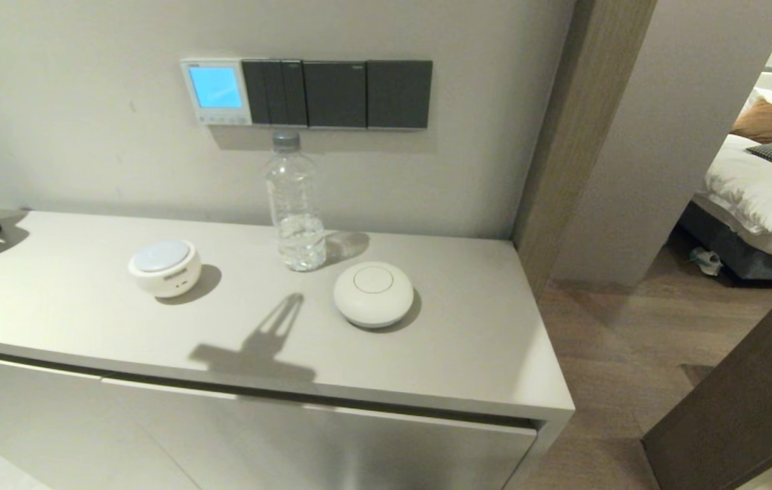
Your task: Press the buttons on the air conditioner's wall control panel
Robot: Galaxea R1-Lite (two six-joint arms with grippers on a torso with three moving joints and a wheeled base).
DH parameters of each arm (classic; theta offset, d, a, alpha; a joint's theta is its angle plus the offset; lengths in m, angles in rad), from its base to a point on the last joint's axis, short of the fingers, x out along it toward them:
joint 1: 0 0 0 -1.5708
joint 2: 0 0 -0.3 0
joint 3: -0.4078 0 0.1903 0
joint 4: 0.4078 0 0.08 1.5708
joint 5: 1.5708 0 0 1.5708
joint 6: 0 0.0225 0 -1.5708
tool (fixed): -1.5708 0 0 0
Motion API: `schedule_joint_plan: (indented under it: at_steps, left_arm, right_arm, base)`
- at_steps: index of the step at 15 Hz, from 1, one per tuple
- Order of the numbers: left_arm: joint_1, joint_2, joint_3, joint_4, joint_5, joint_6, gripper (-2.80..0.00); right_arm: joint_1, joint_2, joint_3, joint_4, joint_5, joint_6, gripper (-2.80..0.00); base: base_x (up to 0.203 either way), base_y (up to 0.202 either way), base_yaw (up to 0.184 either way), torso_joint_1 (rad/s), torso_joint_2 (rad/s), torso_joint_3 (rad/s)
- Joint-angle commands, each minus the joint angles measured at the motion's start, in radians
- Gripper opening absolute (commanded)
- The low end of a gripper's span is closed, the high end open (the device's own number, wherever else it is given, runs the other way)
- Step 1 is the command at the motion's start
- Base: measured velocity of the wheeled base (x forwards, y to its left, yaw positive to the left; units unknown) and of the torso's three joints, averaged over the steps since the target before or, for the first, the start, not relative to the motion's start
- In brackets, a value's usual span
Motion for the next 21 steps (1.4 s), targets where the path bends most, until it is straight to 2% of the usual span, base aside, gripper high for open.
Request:
schedule_joint_plan:
  at_steps: [1, 4, 8, 12, 15, 18, 21]
  left_arm:
    - [0.000, -0.156, 0.055, 0.035, 0.002, 0.032, -2.80]
    - [0.001, -0.322, 0.180, 0.115, 0.004, 0.083, -2.80]
    - [0.002, -0.569, 0.465, 0.200, 0.007, 0.135, -2.80]
    - [0.002, -0.641, 0.739, 0.215, 0.044, 0.139, -2.80]
    - [0.003, -0.632, 0.836, 0.210, 0.089, 0.140, -2.80]
    - [0.005, -0.641, 0.924, 0.213, 0.098, 0.143, -2.80]
    - [0.015, -0.632, 0.967, 0.222, 0.140, 0.147, -2.80]
  right_arm:
    - [0.000, 0.000, 0.003, 0.000, 0.000, 0.000, -2.80]
    - [0.000, 0.000, 0.003, 0.000, 0.000, 0.000, -2.80]
    - [0.000, 0.000, 0.003, 0.000, 0.000, 0.000, -2.80]
    - [0.000, 0.000, 0.003, 0.000, 0.000, 0.000, -2.80]
    - [0.000, 0.000, 0.003, 0.000, 0.000, 0.000, -2.80]
    - [0.000, 0.000, 0.003, 0.000, 0.000, 0.000, -2.80]
    - [0.000, 0.000, 0.003, 0.000, 0.000, 0.000, -2.80]
  base:
    - [0.000, 0.000, 0.000, 0.000, 0.00, 0.000]
    - [0.000, 0.000, 0.000, 0.000, 0.00, 0.000]
    - [0.000, 0.000, 0.000, 0.000, 0.00, 0.000]
    - [0.000, 0.000, 0.000, 0.000, 0.00, 0.000]
    - [0.000, 0.000, 0.000, 0.000, 0.00, 0.000]
    - [0.000, 0.000, 0.000, 0.000, 0.00, 0.000]
    - [0.000, 0.000, 0.000, 0.000, 0.00, 0.000]
